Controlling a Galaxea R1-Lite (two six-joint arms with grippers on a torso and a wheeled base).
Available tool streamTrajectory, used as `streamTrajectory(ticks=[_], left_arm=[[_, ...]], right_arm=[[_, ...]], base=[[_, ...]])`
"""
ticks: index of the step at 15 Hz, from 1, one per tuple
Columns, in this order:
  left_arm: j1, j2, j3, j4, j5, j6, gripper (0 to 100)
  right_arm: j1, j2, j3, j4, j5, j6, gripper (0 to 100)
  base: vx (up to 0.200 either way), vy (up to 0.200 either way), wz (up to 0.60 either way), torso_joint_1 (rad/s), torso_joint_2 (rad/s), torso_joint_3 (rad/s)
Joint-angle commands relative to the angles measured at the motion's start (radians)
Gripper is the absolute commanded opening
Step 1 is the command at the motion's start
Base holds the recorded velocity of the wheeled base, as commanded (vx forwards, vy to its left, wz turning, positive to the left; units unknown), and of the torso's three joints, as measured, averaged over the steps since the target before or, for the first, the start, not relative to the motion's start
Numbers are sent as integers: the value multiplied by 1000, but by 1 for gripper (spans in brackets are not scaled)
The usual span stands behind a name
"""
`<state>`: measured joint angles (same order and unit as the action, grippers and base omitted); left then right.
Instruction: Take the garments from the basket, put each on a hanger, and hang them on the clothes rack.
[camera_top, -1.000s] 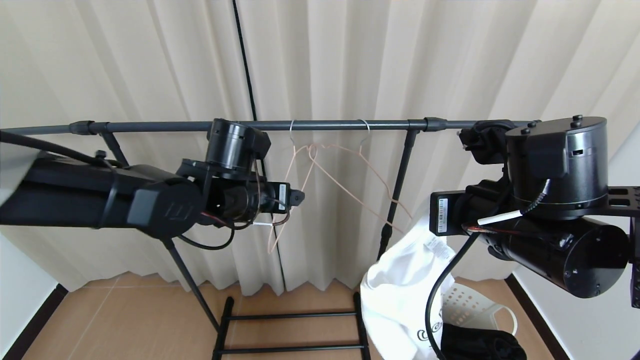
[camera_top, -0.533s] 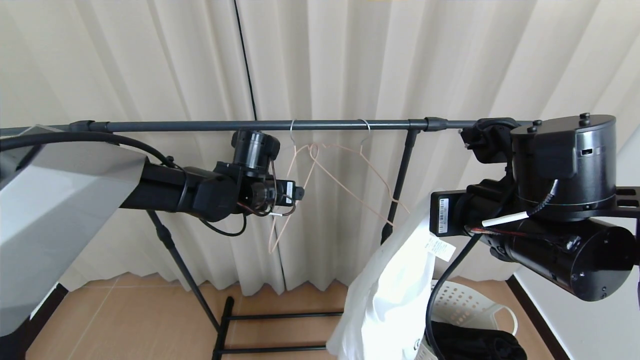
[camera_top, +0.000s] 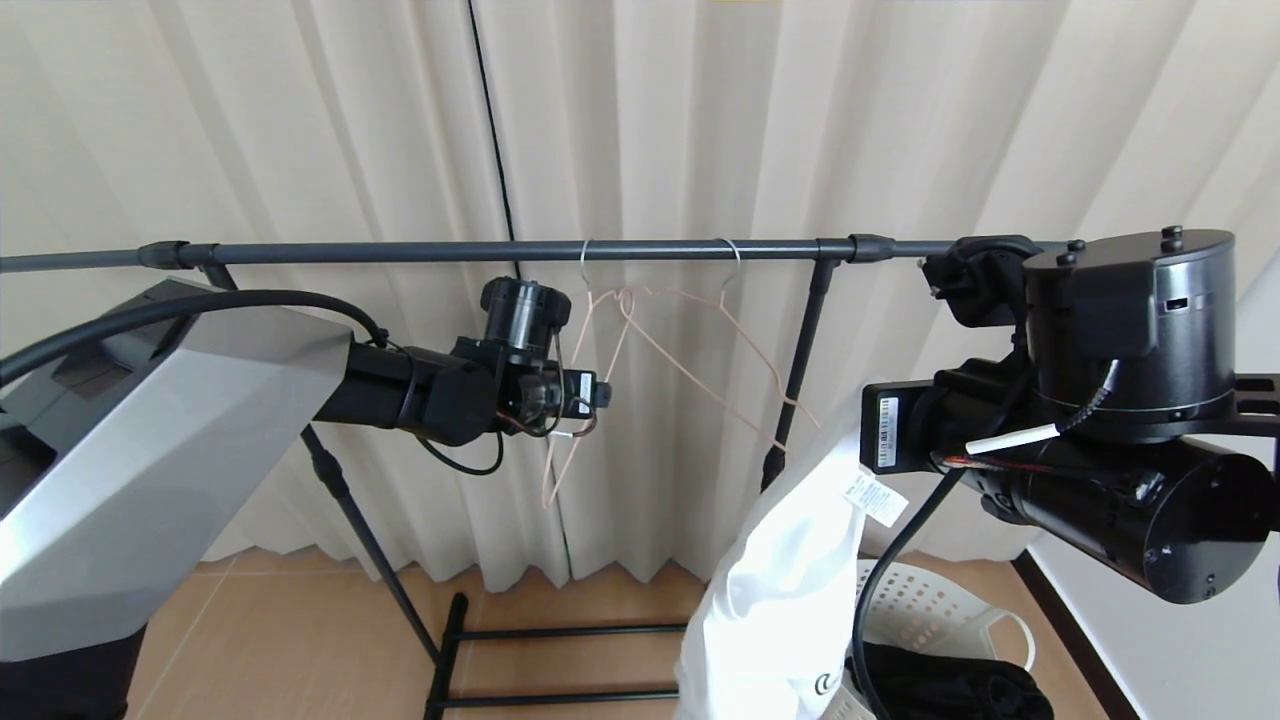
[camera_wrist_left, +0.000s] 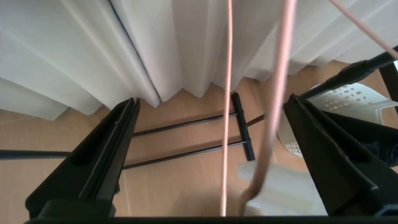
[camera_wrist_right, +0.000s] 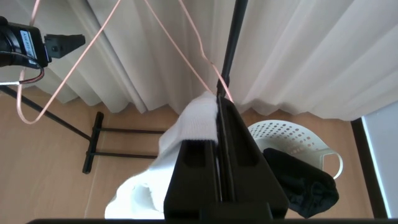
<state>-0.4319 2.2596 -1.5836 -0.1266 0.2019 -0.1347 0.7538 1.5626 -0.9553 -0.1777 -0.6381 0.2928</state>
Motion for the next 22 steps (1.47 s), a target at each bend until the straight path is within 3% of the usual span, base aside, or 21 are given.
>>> streamTrajectory(ticks=[1,12,20,22], left_arm=[[1,6,-1,1,1,-2,0],[16,-23,11,1,8,-5,0],[16,-163,166,-34,8,17,0],[18,-204,255,-88,10,66,0]], right_arm=[[1,1,0,0,0,0,0],[1,-1,1,0,0,0,0],[1,-1,1,0,0,0,0],[-1,-1,4,0,0,0,0]], base=[[0,0,0,0,0,0],[0,0,0,0,0,0],[0,0,0,0,0,0],[0,0,0,0,0,0]])
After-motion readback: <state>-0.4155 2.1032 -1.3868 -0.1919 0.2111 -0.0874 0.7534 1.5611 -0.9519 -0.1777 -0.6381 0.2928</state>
